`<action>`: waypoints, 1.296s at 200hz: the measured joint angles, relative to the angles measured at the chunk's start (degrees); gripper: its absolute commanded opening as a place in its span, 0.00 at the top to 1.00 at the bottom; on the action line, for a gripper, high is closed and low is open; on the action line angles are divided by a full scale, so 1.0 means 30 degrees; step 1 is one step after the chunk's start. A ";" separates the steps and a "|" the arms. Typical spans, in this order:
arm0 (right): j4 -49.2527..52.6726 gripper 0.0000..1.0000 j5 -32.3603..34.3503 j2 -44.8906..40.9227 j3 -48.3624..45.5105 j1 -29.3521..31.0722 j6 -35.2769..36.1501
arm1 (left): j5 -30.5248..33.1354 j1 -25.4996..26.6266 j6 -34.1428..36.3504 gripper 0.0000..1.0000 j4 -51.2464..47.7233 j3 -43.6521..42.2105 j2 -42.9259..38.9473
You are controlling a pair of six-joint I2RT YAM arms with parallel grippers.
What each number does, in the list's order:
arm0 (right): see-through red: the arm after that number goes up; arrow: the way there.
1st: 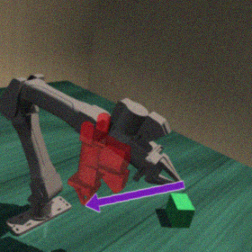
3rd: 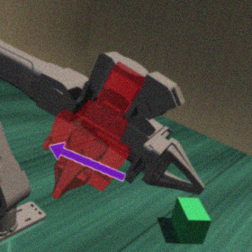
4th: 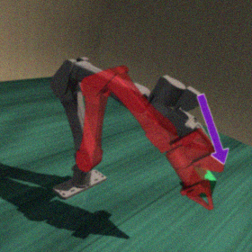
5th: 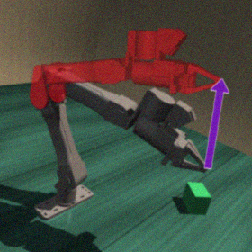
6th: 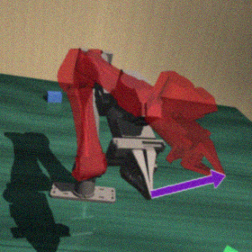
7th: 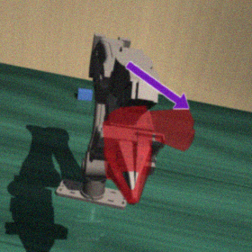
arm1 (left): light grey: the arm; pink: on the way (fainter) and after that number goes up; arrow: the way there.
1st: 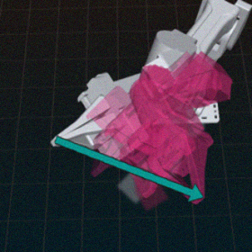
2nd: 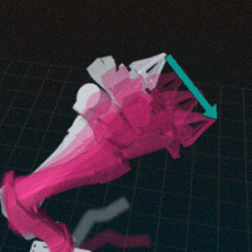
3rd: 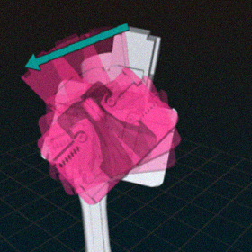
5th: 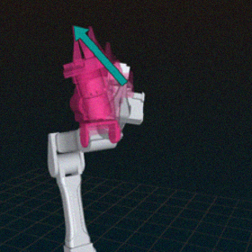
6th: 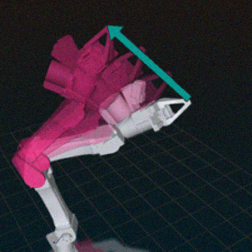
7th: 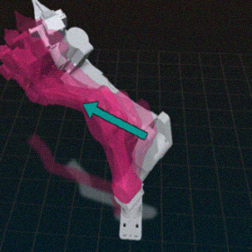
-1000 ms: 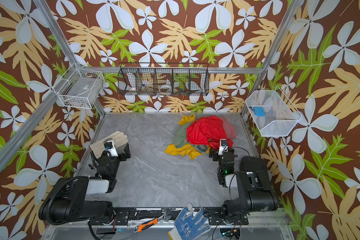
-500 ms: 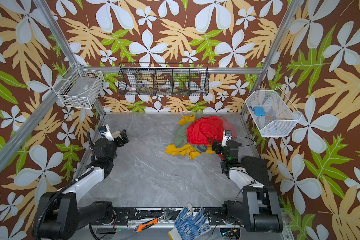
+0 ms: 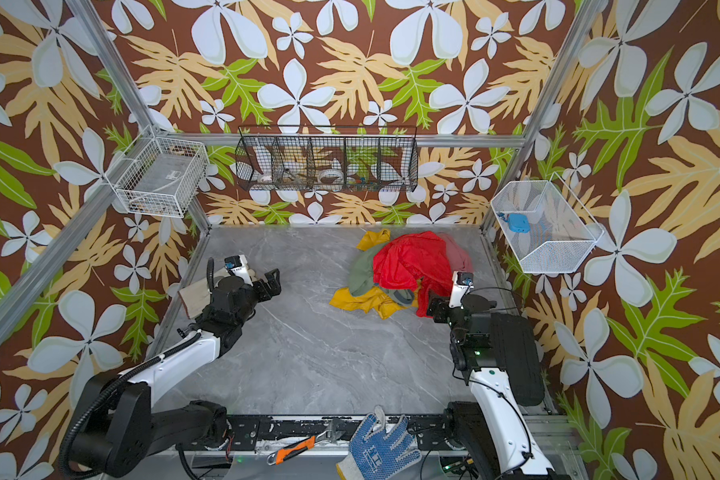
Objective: Pick out a specific cloth from the pile
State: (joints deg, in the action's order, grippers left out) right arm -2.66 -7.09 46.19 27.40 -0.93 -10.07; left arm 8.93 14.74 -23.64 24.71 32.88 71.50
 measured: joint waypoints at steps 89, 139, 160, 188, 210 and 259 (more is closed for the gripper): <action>0.2739 0.21 0.3942 0.3956 0.3177 0.9333 0.3504 | 0.0736 0.0117 -0.1078 0.01 -0.0146 -0.0539 -0.0168; 0.3453 0.24 0.5887 0.9843 0.6229 1.3697 0.5515 | 0.1115 0.0117 -0.1297 0.00 -0.0401 -0.0911 -0.0867; 0.3876 0.30 0.6076 1.2626 0.7941 1.4426 0.6047 | 0.1311 0.0117 -0.1290 0.00 -0.0721 -0.0984 -0.1246; 0.4932 0.33 0.6972 1.6014 1.0229 1.4571 0.6506 | 0.1552 0.0117 -0.1202 0.00 -0.1166 -0.1086 -0.1778; 0.5654 0.33 0.7606 1.7558 1.1540 1.4593 0.6943 | 0.1719 0.0117 -0.1173 0.00 -0.1421 -0.1275 -0.2208; 0.6834 0.34 0.8349 1.9948 1.3253 1.4564 0.7679 | 0.2310 0.0117 -0.1100 0.00 -0.2251 -0.1778 -0.3577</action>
State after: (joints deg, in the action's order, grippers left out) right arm 17.85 17.96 106.04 67.16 42.76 12.97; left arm 15.86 15.09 -26.94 17.96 27.55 60.77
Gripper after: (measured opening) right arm 0.662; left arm 0.999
